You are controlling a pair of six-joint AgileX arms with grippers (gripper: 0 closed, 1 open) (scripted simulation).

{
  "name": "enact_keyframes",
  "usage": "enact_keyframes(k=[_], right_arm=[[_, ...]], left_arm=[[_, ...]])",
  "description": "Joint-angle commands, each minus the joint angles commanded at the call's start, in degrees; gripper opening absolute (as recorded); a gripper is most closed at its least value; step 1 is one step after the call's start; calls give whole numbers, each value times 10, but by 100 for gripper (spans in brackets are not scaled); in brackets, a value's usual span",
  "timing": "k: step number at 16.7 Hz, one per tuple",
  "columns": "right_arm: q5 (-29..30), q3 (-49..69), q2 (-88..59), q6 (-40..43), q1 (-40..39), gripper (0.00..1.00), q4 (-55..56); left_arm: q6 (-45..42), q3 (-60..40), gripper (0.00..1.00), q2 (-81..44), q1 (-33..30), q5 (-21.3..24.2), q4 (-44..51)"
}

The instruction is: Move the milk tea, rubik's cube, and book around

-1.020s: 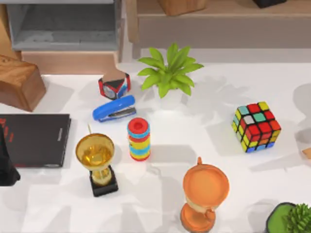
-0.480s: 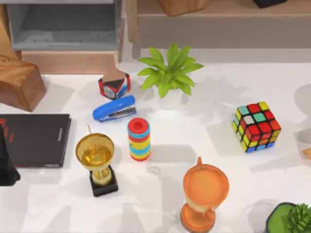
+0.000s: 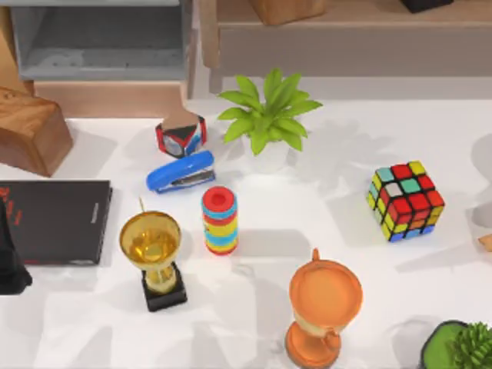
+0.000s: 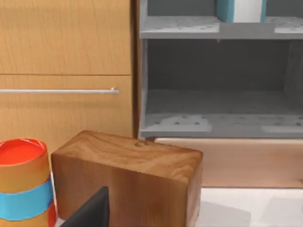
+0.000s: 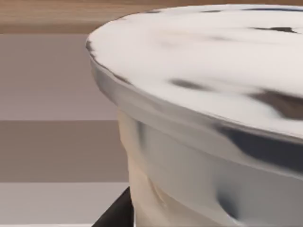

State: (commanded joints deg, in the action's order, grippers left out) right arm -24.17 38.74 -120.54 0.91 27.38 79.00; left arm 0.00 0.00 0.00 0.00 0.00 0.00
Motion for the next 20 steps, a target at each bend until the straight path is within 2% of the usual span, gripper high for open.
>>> enact_keyframes(k=[1, 2, 11, 20], right_arm=[[0, 0, 0, 0, 0, 98, 0], [0, 0, 0, 0, 0, 100, 0], [0, 0, 2, 0, 1, 100, 0], [-26, -64, 26, 1, 25, 100, 38]], left_arm=[[0, 0, 100, 0, 0, 0, 0], [0, 0, 100, 0, 0, 0, 0], [0, 0, 100, 0, 0, 0, 0], [0, 0, 100, 0, 0, 0, 0]])
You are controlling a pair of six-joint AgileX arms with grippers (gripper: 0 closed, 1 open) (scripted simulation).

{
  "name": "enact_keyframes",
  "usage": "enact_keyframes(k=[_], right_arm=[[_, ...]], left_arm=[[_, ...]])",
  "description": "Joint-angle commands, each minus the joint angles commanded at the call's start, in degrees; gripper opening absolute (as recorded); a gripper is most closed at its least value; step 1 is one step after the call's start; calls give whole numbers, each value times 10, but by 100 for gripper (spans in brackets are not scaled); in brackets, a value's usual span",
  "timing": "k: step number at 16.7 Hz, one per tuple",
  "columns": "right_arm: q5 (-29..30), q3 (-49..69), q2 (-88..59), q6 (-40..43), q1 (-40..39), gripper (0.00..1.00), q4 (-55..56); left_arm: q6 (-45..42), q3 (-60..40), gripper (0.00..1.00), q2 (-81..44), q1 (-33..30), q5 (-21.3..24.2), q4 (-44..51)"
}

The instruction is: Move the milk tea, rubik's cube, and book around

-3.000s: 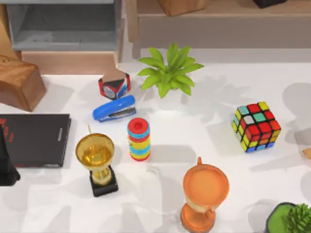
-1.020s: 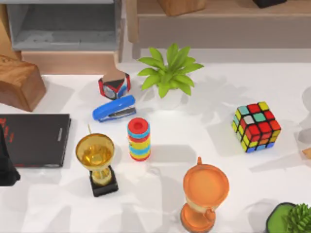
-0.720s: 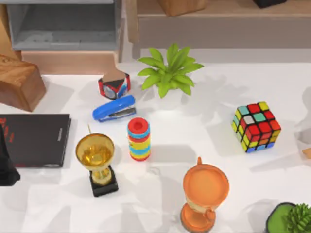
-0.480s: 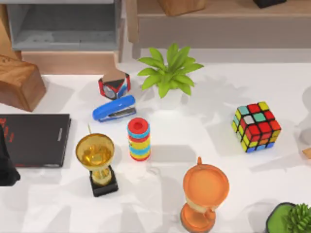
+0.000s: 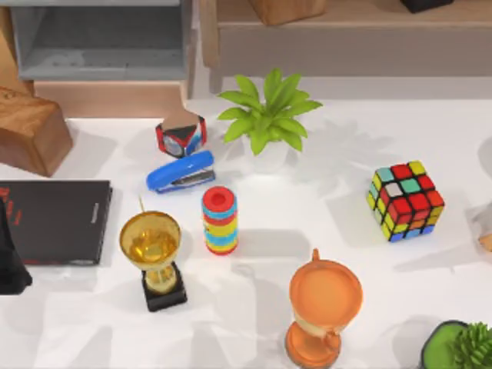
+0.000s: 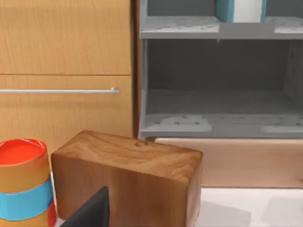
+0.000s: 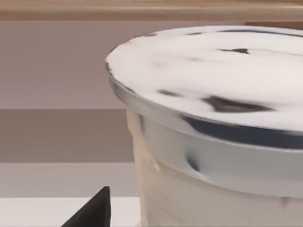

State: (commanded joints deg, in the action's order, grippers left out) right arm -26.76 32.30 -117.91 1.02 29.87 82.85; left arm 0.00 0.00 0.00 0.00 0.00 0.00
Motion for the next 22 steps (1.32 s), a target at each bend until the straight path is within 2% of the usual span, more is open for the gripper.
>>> enact_keyframes(k=[4, 13, 22], right_arm=[[2, 5, 6, -3, 3, 100, -10], [-18, -20, 151, -7, 17, 100, -127], [-14, -9, 165, 0, 14, 100, -148]], left_arm=[[0, 0, 100, 0, 0, 0, 0], [0, 0, 100, 0, 0, 0, 0], [0, 0, 100, 0, 0, 0, 0]])
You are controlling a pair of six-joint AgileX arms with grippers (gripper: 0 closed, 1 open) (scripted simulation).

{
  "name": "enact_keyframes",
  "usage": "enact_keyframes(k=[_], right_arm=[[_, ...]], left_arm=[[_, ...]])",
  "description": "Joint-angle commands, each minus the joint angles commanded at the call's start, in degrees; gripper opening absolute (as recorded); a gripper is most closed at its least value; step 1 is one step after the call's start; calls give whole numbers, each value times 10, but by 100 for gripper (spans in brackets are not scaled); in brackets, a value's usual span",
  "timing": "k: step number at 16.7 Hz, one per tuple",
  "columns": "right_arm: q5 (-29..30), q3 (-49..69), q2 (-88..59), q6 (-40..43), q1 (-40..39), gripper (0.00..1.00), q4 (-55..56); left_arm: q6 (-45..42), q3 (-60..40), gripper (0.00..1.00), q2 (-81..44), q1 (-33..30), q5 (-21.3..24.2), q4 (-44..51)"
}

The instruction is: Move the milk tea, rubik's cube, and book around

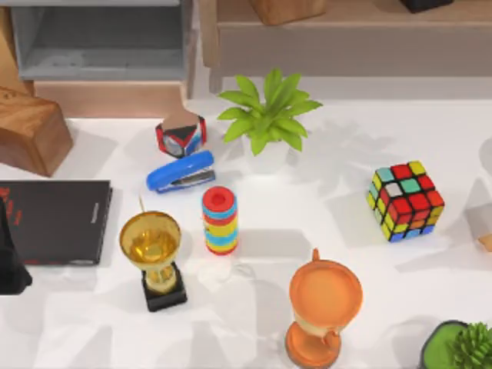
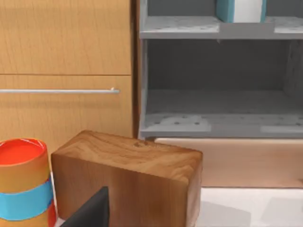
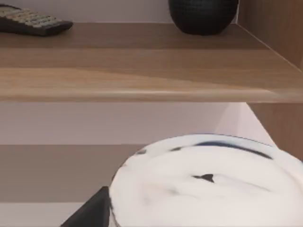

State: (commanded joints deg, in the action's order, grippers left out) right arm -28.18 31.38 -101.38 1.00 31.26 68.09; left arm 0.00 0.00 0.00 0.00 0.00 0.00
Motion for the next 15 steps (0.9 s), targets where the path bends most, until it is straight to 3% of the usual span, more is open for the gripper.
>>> enact_keyframes(k=[3, 7, 15], right_arm=[[18, 68, 7, 1, -17, 100, -67], [57, 215, -4, 0, -70, 100, -241], [159, 528, -59, -15, -250, 100, -799]], left_arm=[[0, 0, 100, 0, 0, 0, 0], [0, 0, 100, 0, 0, 0, 0], [0, 0, 100, 0, 0, 0, 0]])
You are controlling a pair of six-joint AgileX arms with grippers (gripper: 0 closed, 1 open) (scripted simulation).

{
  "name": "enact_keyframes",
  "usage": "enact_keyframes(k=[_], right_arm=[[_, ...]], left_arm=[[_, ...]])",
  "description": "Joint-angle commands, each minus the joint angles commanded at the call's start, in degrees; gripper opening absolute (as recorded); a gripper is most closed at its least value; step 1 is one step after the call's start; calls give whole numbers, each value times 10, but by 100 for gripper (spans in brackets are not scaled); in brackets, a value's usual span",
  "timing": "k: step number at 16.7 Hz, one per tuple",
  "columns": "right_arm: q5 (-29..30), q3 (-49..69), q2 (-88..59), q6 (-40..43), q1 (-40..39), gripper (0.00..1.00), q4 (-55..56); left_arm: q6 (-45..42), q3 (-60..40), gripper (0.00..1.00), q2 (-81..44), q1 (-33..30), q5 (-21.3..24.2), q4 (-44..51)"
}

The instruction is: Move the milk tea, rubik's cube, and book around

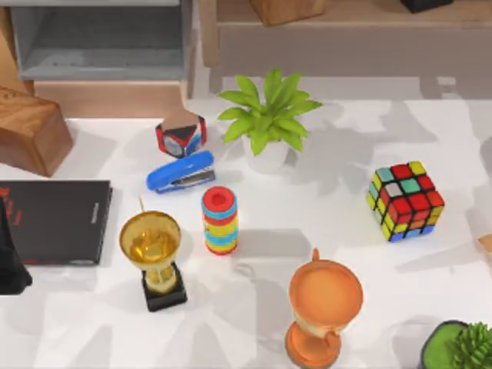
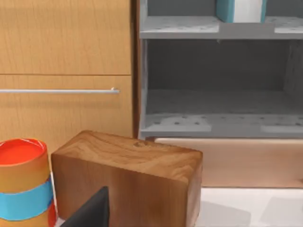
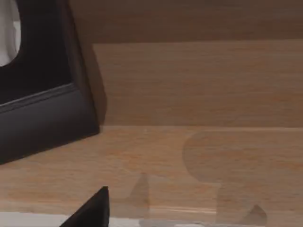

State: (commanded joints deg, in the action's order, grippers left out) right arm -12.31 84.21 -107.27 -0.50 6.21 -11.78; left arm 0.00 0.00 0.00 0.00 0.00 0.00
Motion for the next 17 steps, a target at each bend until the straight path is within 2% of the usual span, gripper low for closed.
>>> enact_keyframes(k=[5, 9, 13, 17], right_arm=[[63, 119, -51, -17, -123, 100, -325], [102, 150, -84, -31, -202, 100, -505], [122, 144, -99, -39, -247, 100, -589], [124, 143, -100, -40, -250, 100, -595]], left_arm=[[0, 0, 100, 0, 0, 0, 0], [0, 0, 100, 0, 0, 0, 0], [0, 0, 100, 0, 0, 0, 0], [0, 0, 100, 0, 0, 0, 0]])
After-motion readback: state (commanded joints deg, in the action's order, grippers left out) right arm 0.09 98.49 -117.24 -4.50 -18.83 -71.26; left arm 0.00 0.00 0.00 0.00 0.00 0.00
